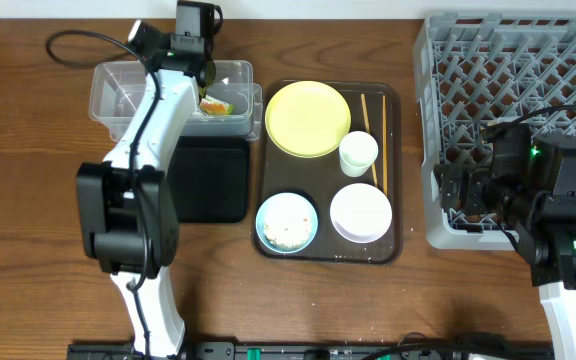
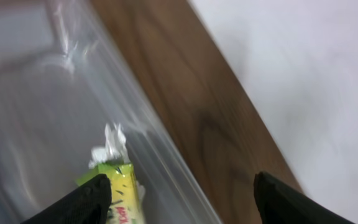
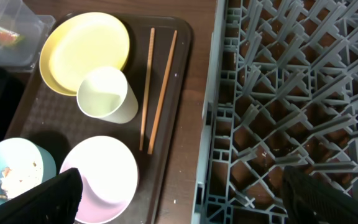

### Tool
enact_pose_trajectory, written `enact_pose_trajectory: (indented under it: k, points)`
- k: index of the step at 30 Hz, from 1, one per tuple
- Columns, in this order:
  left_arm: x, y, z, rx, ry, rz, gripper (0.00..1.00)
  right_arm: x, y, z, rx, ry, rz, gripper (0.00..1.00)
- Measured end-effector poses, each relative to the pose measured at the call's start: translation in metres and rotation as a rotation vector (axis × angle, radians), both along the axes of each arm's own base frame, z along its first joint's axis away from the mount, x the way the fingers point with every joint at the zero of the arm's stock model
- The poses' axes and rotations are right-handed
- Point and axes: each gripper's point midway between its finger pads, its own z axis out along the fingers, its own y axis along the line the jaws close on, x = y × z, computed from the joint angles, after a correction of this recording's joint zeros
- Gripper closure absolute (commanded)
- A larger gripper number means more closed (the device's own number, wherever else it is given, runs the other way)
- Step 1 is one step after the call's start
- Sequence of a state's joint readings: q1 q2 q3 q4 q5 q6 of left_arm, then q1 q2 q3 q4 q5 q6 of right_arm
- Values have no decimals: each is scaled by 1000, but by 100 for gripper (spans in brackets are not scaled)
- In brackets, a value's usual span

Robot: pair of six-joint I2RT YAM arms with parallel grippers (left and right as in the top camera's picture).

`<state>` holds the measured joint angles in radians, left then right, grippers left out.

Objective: Sort waste into correct bins and load items into the dishwasher rack
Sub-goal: 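Carry the wrapper with the left gripper and release it into the clear bin, then reach the left gripper to the light-blue bowl and grasp its rim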

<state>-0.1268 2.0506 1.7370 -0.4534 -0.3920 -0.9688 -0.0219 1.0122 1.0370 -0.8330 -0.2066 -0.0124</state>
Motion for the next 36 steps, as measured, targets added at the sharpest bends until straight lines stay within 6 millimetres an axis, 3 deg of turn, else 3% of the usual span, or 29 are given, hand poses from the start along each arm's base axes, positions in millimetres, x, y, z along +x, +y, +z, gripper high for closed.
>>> enact_pose_trajectory:
  k: [3, 7, 9, 12, 21, 29, 36]
  points:
    - [-17, -23, 27, 93, 93, -307, 25, 0, 0, 0, 0, 0, 0, 1]
    - [-71, -69, 57, 121, 208, -683, 27, 0, 0, 1, 2, -3, 2, 1]
    - [-99, -86, 59, 102, 273, -801, 30, 0, 1, 1, 2, -3, 2, 1]
    - [-146, -112, 44, 57, 428, -957, 31, 0, 1, 1, 3, -3, 2, 1]
    - [-219, -189, -20, 45, 641, -1240, 34, 1, 1, 1, 2, -5, 2, 1]
    - [-249, -244, -56, 69, 621, -1372, 40, 0, 1, 1, 2, -3, 2, 1]
    - [-248, -252, -77, 49, 614, -1305, 44, 0, 2, 1, 9, -3, 8, 1]
